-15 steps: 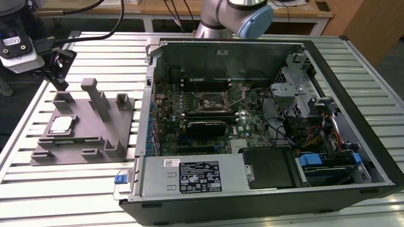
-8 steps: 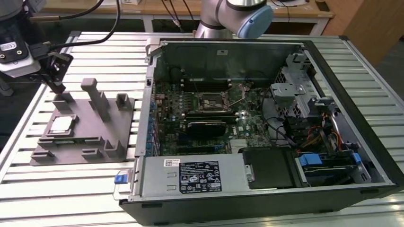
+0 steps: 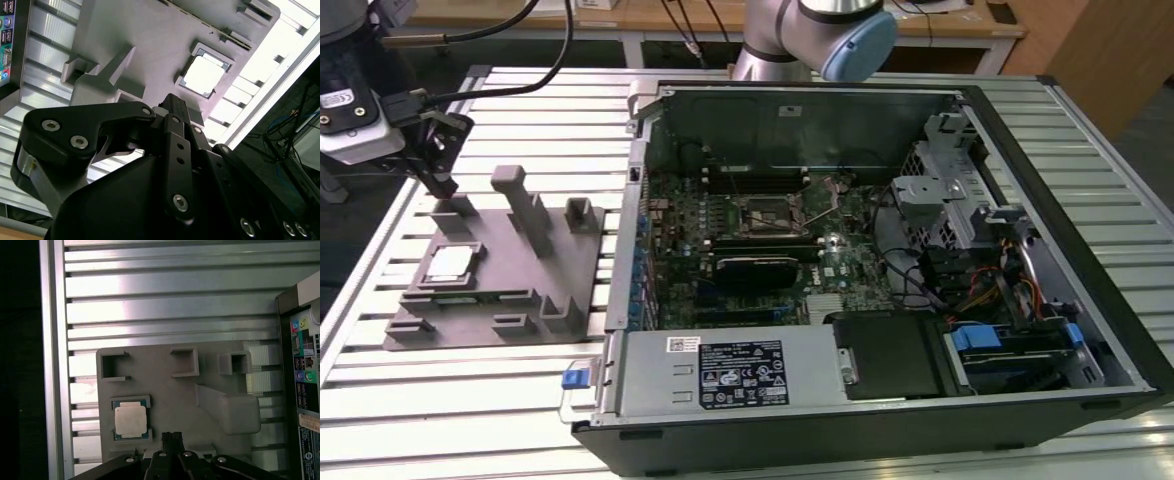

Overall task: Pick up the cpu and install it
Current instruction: 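Pick up the cpu and move it towards the insertion slot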

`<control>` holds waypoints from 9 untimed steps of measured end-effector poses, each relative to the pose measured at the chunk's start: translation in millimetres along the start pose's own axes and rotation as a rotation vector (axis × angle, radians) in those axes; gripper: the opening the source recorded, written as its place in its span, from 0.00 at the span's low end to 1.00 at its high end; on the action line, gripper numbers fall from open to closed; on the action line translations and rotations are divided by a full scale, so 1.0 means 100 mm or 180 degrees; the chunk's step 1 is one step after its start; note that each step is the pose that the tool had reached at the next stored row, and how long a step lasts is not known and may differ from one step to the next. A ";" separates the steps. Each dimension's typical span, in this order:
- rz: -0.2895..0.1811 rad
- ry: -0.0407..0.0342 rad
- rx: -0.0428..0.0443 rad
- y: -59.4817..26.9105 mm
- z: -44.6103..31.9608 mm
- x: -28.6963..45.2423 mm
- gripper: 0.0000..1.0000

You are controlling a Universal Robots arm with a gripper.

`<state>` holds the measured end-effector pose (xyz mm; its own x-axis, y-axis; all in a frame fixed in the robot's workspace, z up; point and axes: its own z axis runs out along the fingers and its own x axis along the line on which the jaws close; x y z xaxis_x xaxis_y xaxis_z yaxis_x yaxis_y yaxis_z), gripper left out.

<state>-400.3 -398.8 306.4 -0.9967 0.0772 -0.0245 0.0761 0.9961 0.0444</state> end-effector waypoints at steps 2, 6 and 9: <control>0.0000 0.0000 0.0000 0.000 0.000 0.000 0.11; 0.0000 0.0000 0.0000 0.000 0.000 0.001 0.11; 0.0000 0.0000 0.0000 -0.001 0.002 0.021 0.11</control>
<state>-402.4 -398.7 306.1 -0.9967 0.0774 -0.0245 0.0762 0.9961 0.0444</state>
